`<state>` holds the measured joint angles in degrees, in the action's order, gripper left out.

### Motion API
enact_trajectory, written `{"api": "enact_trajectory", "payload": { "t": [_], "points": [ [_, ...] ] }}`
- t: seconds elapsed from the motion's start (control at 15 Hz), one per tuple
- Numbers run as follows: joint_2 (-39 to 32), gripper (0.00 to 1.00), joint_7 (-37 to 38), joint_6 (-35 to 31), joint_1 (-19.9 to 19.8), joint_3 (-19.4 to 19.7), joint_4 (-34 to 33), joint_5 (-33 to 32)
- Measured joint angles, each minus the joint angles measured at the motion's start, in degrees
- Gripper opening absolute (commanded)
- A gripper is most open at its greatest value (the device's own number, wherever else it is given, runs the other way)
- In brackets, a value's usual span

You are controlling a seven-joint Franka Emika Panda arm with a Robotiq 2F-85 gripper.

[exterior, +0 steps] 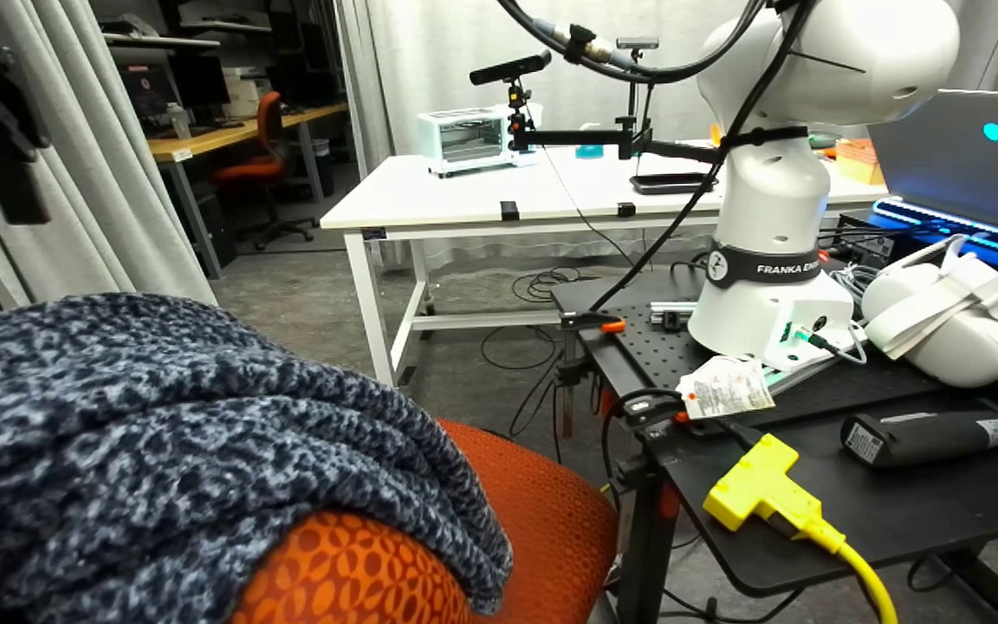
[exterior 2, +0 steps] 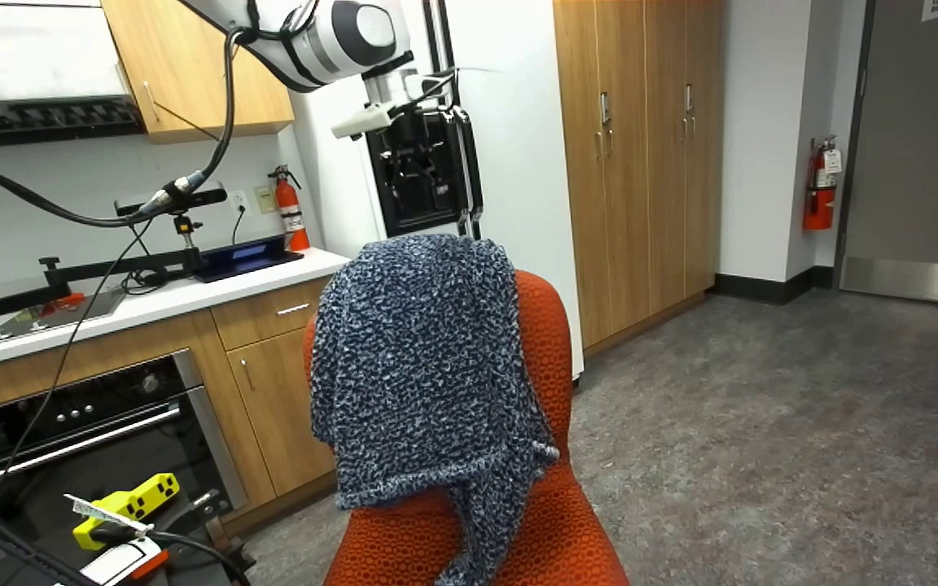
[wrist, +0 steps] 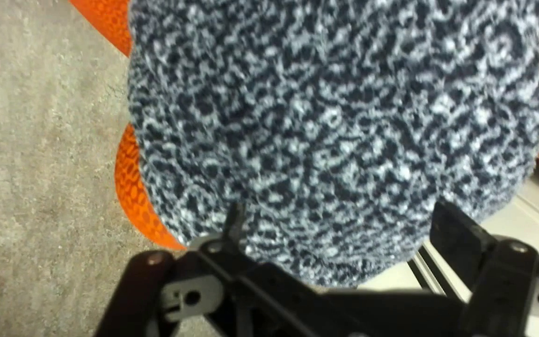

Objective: Hang the fleece on the head rest of the armchair

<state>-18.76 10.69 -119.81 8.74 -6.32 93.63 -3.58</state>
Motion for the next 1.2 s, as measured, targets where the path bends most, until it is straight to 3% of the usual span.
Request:
{"api": "enact_trajectory", "payload": {
  "t": [0.47, 0.8, 1.2],
  "points": [
    [13.8, 1.0, 0.0, -2.9, -1.5, 1.8, 20.5, 0.0],
    [23.9, 1.0, -1.0, -16.0, -2.3, 2.0, 36.5, 0.5],
    [34.6, 1.0, -6.4, -31.0, -1.9, 2.0, 53.7, 6.0]
  ]
}}
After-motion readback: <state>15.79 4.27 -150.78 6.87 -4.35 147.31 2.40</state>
